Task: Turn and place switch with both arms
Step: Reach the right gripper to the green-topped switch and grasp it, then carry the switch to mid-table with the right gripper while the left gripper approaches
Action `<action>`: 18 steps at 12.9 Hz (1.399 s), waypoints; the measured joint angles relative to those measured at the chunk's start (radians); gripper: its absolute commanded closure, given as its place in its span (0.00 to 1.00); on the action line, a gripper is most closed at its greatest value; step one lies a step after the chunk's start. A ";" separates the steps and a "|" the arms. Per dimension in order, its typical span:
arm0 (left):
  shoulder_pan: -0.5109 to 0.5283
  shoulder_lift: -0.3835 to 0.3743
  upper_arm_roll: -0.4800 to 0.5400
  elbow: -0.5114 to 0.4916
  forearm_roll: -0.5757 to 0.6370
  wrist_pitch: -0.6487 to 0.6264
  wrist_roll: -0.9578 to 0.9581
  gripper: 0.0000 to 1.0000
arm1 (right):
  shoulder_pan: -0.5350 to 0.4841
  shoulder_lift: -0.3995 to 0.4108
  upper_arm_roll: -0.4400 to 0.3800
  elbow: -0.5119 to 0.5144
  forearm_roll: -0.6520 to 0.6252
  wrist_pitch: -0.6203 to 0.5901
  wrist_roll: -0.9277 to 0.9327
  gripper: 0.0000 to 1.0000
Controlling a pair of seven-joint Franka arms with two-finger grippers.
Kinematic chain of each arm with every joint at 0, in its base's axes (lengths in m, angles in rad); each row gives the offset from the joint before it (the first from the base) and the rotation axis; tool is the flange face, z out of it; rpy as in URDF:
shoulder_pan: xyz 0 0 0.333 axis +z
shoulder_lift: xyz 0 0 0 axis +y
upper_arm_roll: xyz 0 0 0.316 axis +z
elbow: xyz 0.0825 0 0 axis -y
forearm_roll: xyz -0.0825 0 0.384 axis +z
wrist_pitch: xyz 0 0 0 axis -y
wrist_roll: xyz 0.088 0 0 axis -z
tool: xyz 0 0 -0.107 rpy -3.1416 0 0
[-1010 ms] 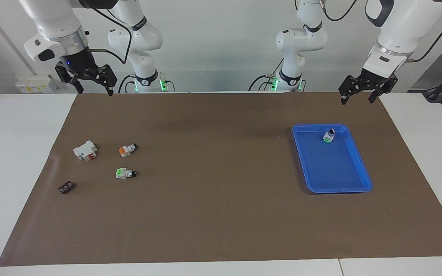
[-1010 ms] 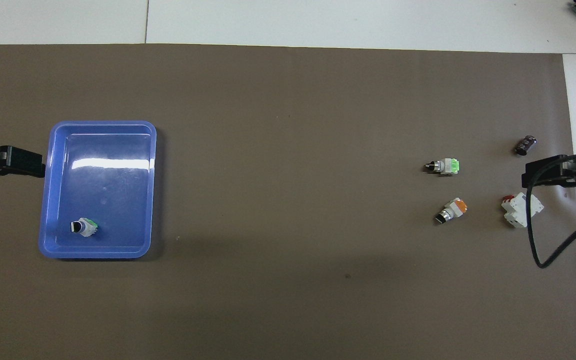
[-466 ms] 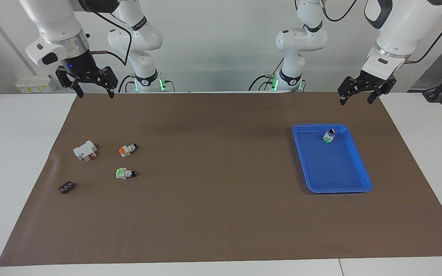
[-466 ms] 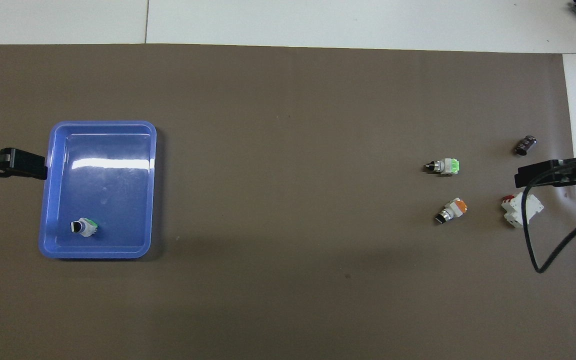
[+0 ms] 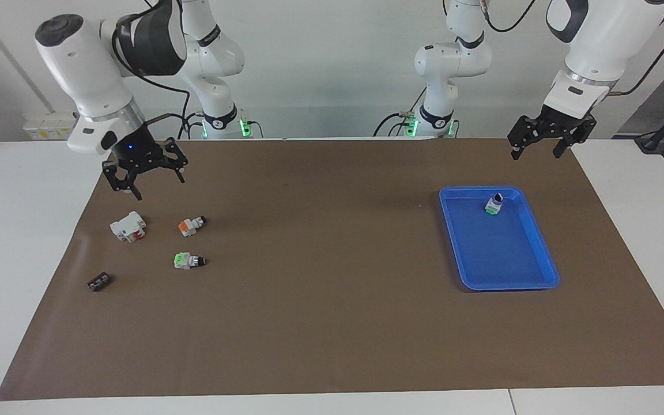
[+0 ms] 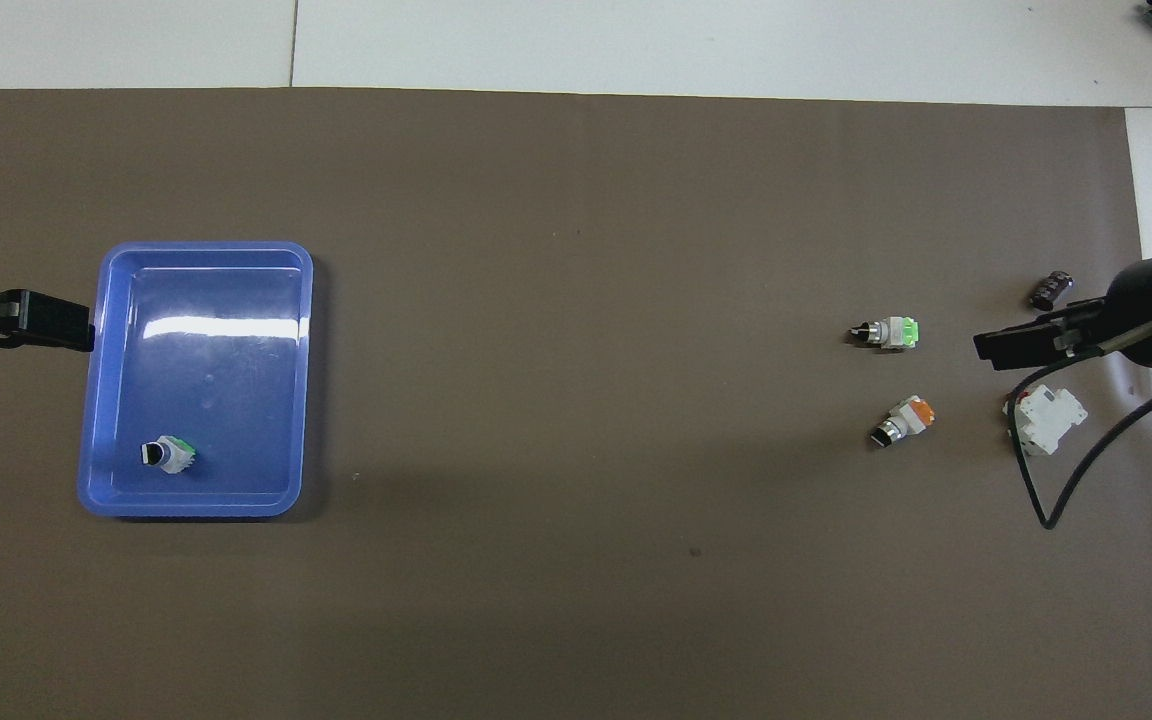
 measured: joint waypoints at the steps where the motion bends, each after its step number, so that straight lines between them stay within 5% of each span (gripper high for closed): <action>1: 0.000 0.000 0.000 0.000 0.000 0.003 0.000 0.00 | 0.000 0.041 0.000 -0.012 0.000 0.053 -0.108 0.00; 7: -0.001 0.000 0.000 0.000 0.000 0.009 0.000 0.00 | -0.004 0.255 -0.002 -0.133 0.001 0.397 -0.601 0.00; 15: -0.010 0.000 0.000 -0.004 0.000 0.009 0.000 0.00 | -0.026 0.304 -0.001 -0.214 -0.018 0.530 -0.769 0.01; 17: -0.010 0.000 0.000 -0.008 0.000 0.009 0.000 0.00 | -0.025 0.335 0.001 -0.214 -0.047 0.553 -0.781 0.34; 18: -0.010 0.000 0.000 -0.010 0.000 0.009 0.000 0.00 | -0.025 0.338 0.001 -0.213 -0.048 0.554 -0.806 0.71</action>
